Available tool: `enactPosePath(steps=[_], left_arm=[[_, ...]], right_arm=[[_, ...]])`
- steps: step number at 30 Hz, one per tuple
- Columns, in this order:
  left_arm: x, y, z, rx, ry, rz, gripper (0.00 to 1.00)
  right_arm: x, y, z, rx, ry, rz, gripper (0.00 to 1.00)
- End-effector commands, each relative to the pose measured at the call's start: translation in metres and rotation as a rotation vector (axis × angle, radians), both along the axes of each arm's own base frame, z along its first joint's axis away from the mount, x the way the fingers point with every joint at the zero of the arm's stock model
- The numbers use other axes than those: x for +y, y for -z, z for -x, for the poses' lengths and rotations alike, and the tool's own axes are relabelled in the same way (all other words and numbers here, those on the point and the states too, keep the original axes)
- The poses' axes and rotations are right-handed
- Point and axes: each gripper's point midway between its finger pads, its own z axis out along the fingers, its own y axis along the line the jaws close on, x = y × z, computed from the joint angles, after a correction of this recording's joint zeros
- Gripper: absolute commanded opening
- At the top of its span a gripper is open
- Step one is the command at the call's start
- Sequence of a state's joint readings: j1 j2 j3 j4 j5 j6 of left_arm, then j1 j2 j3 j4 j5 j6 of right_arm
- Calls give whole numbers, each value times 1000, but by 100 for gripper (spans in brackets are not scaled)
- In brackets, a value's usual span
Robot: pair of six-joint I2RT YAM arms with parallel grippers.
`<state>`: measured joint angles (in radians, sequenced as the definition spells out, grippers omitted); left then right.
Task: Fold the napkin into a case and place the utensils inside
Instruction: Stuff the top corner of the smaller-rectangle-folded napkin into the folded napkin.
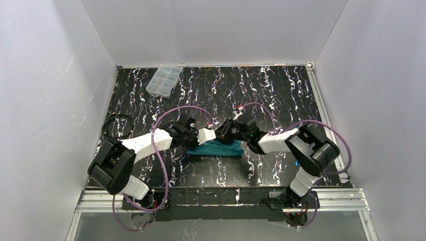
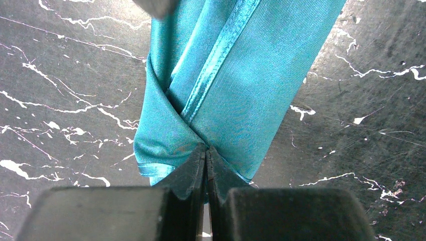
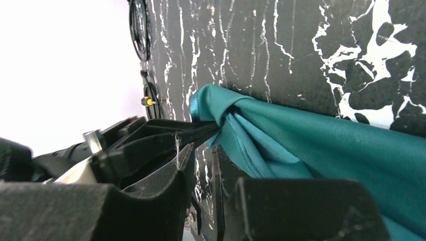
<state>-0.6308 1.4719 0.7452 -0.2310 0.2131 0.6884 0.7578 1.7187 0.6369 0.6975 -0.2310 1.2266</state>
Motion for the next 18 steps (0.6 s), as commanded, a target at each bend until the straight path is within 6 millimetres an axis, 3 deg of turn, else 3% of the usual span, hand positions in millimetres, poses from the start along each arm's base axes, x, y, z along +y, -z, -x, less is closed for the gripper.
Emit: enactPosePath(steps=[1,9,11,13,14,18], left_arm=[[4,4,3,10,-2,-22,0],[0,0,0,9,-2,-15,0],[1,-1,0,10,-1,-16,0],[1,0,1,10,2,-19,0],[1,0,1,9,4,-19,0],[2,1,3,11,5,-17,0]], right_arm=[[-20,-19,13,-110,-115,84,27],[-72,8,60,-107,-377,375,29],[-87,17,67,-72,-398,459,38],[-100,19,70,-72,-383,513,66],[-105,17,69,-81,-367,531,75],[-117,-12,57,-183,-281,552,87]])
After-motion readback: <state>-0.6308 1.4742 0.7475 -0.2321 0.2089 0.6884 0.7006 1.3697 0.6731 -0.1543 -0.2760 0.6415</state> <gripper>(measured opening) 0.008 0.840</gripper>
